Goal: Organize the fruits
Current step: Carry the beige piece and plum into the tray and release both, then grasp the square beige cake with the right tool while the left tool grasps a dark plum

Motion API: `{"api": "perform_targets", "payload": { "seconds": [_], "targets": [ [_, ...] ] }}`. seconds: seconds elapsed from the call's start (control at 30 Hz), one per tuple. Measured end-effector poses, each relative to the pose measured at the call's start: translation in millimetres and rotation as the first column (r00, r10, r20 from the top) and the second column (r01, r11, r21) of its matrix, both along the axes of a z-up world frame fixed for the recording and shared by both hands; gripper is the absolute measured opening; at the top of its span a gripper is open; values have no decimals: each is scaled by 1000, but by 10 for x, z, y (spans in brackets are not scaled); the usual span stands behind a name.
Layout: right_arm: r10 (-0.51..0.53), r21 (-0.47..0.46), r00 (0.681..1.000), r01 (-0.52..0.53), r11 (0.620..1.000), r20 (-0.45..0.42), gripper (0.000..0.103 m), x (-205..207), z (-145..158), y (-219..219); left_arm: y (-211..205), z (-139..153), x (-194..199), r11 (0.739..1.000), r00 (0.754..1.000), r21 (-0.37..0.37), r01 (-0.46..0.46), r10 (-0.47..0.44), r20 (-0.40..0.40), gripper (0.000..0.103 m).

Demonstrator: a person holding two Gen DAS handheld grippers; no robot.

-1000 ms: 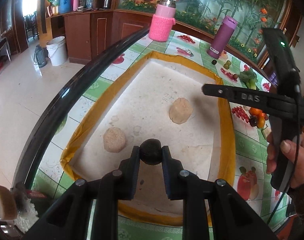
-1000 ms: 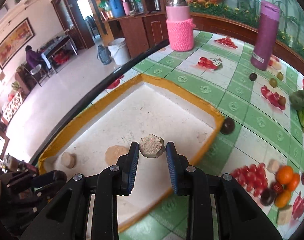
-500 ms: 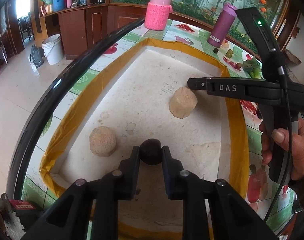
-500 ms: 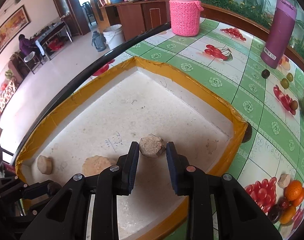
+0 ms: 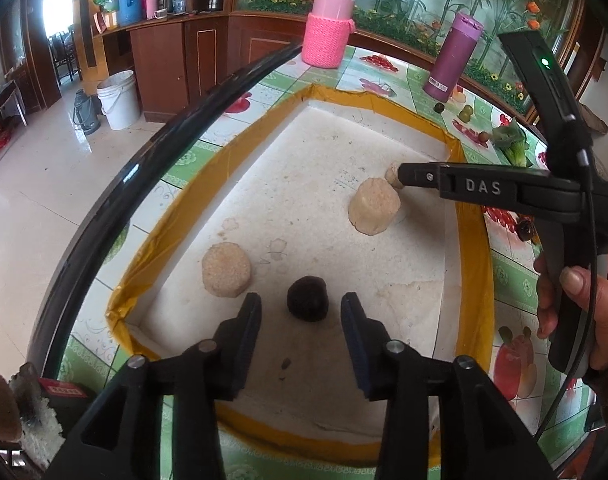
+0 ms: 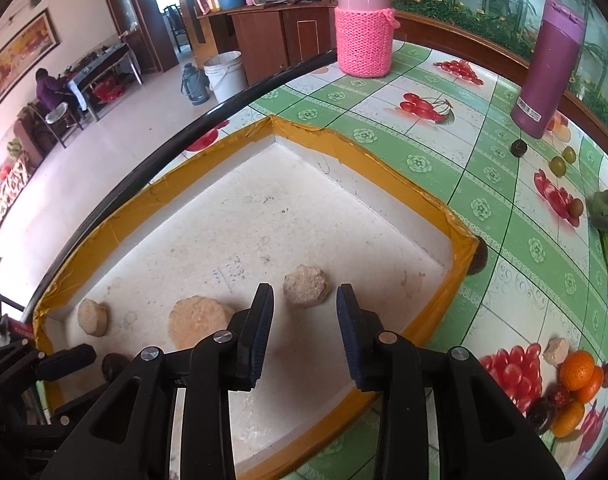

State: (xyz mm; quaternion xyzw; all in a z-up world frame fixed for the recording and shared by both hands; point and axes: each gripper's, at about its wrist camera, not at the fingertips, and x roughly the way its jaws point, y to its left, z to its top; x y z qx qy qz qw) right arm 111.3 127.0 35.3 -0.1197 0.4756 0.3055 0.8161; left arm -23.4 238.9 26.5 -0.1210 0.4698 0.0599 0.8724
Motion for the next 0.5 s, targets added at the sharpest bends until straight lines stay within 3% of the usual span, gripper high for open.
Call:
{"api": "perform_targets", "payload": {
  "seconds": [0.33, 0.5],
  "targets": [
    [-19, 73, 1000, 18, 997, 19, 40, -353, 266, -347, -103, 236, -136, 999, 999, 41, -13, 11, 49, 66],
    [-67, 73, 998, 66, 995, 13, 53, -540, 269, -682, -264, 328, -148, 999, 998, 55, 1, -4, 67, 75]
  ]
}}
